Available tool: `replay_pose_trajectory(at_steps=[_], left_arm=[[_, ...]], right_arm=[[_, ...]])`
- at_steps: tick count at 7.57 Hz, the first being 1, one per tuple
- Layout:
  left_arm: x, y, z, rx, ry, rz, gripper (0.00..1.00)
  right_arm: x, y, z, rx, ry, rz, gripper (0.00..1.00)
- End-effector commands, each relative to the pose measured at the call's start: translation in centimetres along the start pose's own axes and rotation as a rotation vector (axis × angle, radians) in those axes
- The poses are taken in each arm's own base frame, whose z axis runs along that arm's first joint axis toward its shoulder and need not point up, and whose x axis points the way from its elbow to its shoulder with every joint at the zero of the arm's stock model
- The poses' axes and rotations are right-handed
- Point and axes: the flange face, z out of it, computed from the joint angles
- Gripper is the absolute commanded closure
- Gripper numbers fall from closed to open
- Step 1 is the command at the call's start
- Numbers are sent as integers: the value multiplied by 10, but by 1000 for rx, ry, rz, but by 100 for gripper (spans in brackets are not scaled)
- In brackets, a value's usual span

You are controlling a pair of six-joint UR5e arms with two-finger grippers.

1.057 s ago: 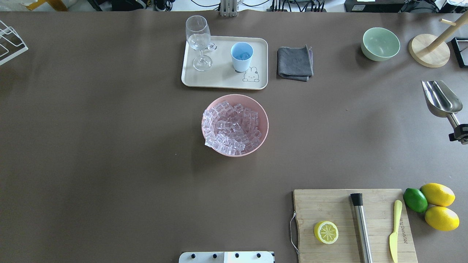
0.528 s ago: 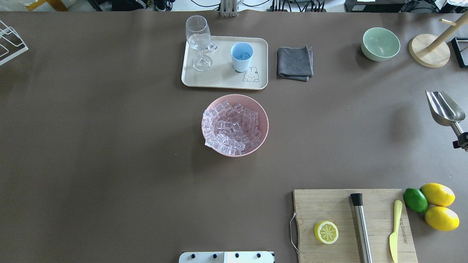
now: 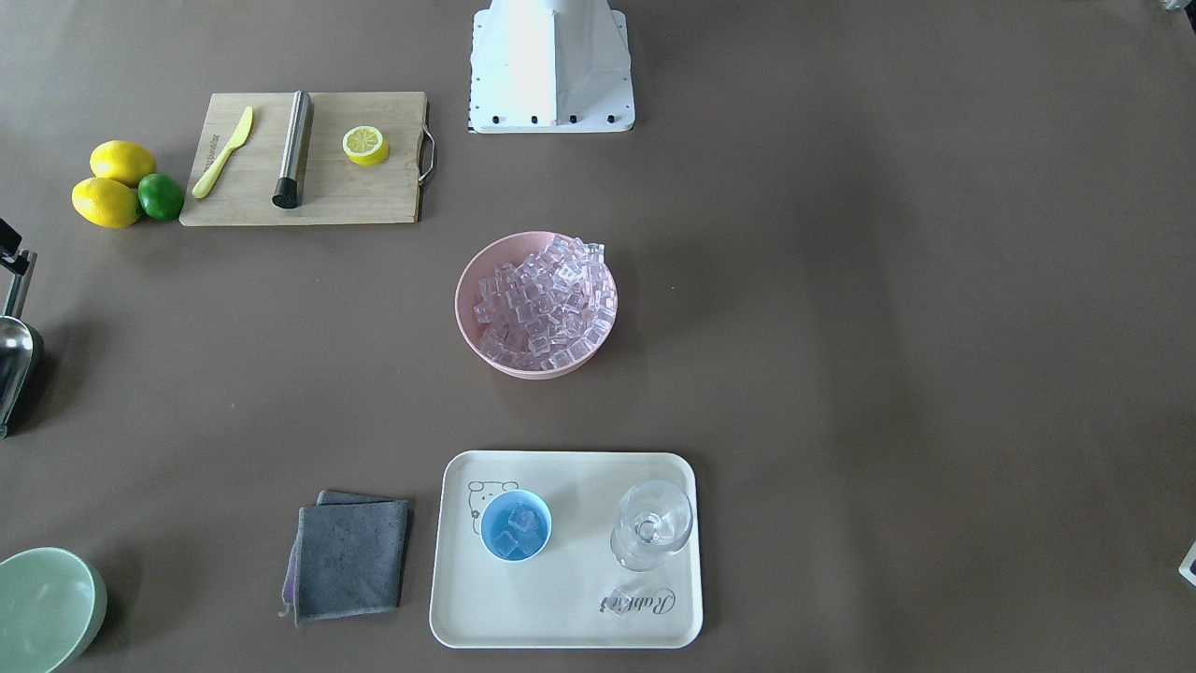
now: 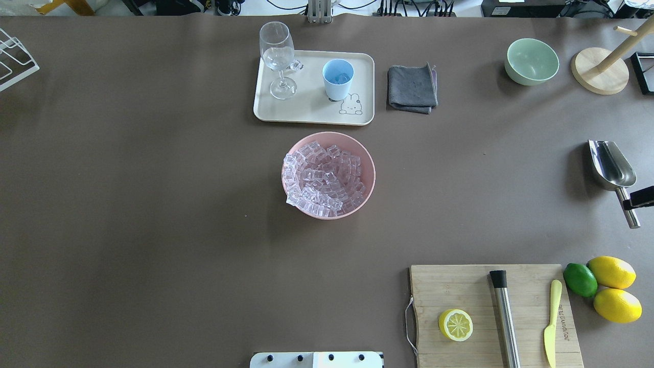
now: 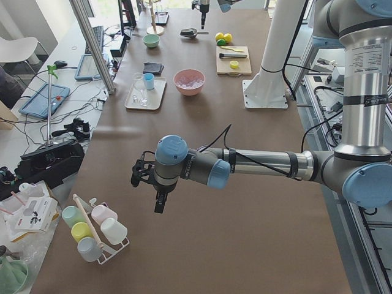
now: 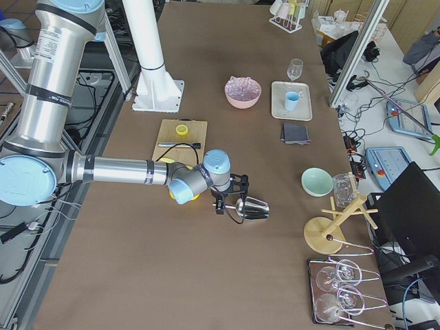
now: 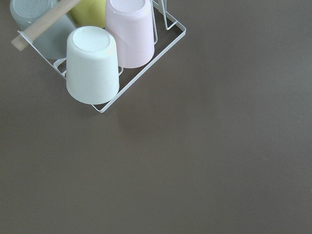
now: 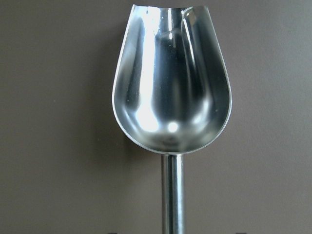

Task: Put ice in cup with scoop
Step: 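Carry the empty scoop back and lay it on the table with the right gripper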

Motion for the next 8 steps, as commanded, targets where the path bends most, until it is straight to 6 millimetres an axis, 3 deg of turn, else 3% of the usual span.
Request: replay_pose_trajectory(at_steps=[1, 4, 6, 8], left_arm=[[1, -1, 1, -1, 0, 1, 1], [1, -1, 1, 0, 1, 2, 1], [1, -1, 0, 0, 1, 2, 1], [0, 0, 1, -3, 0, 0, 1]], right_arm=[[0, 6, -5, -34, -51, -26, 1], [40, -2, -29, -7, -16, -136, 1], [72, -10, -73, -20, 9, -180, 1], [78, -4, -121, -74, 33, -113, 1]])
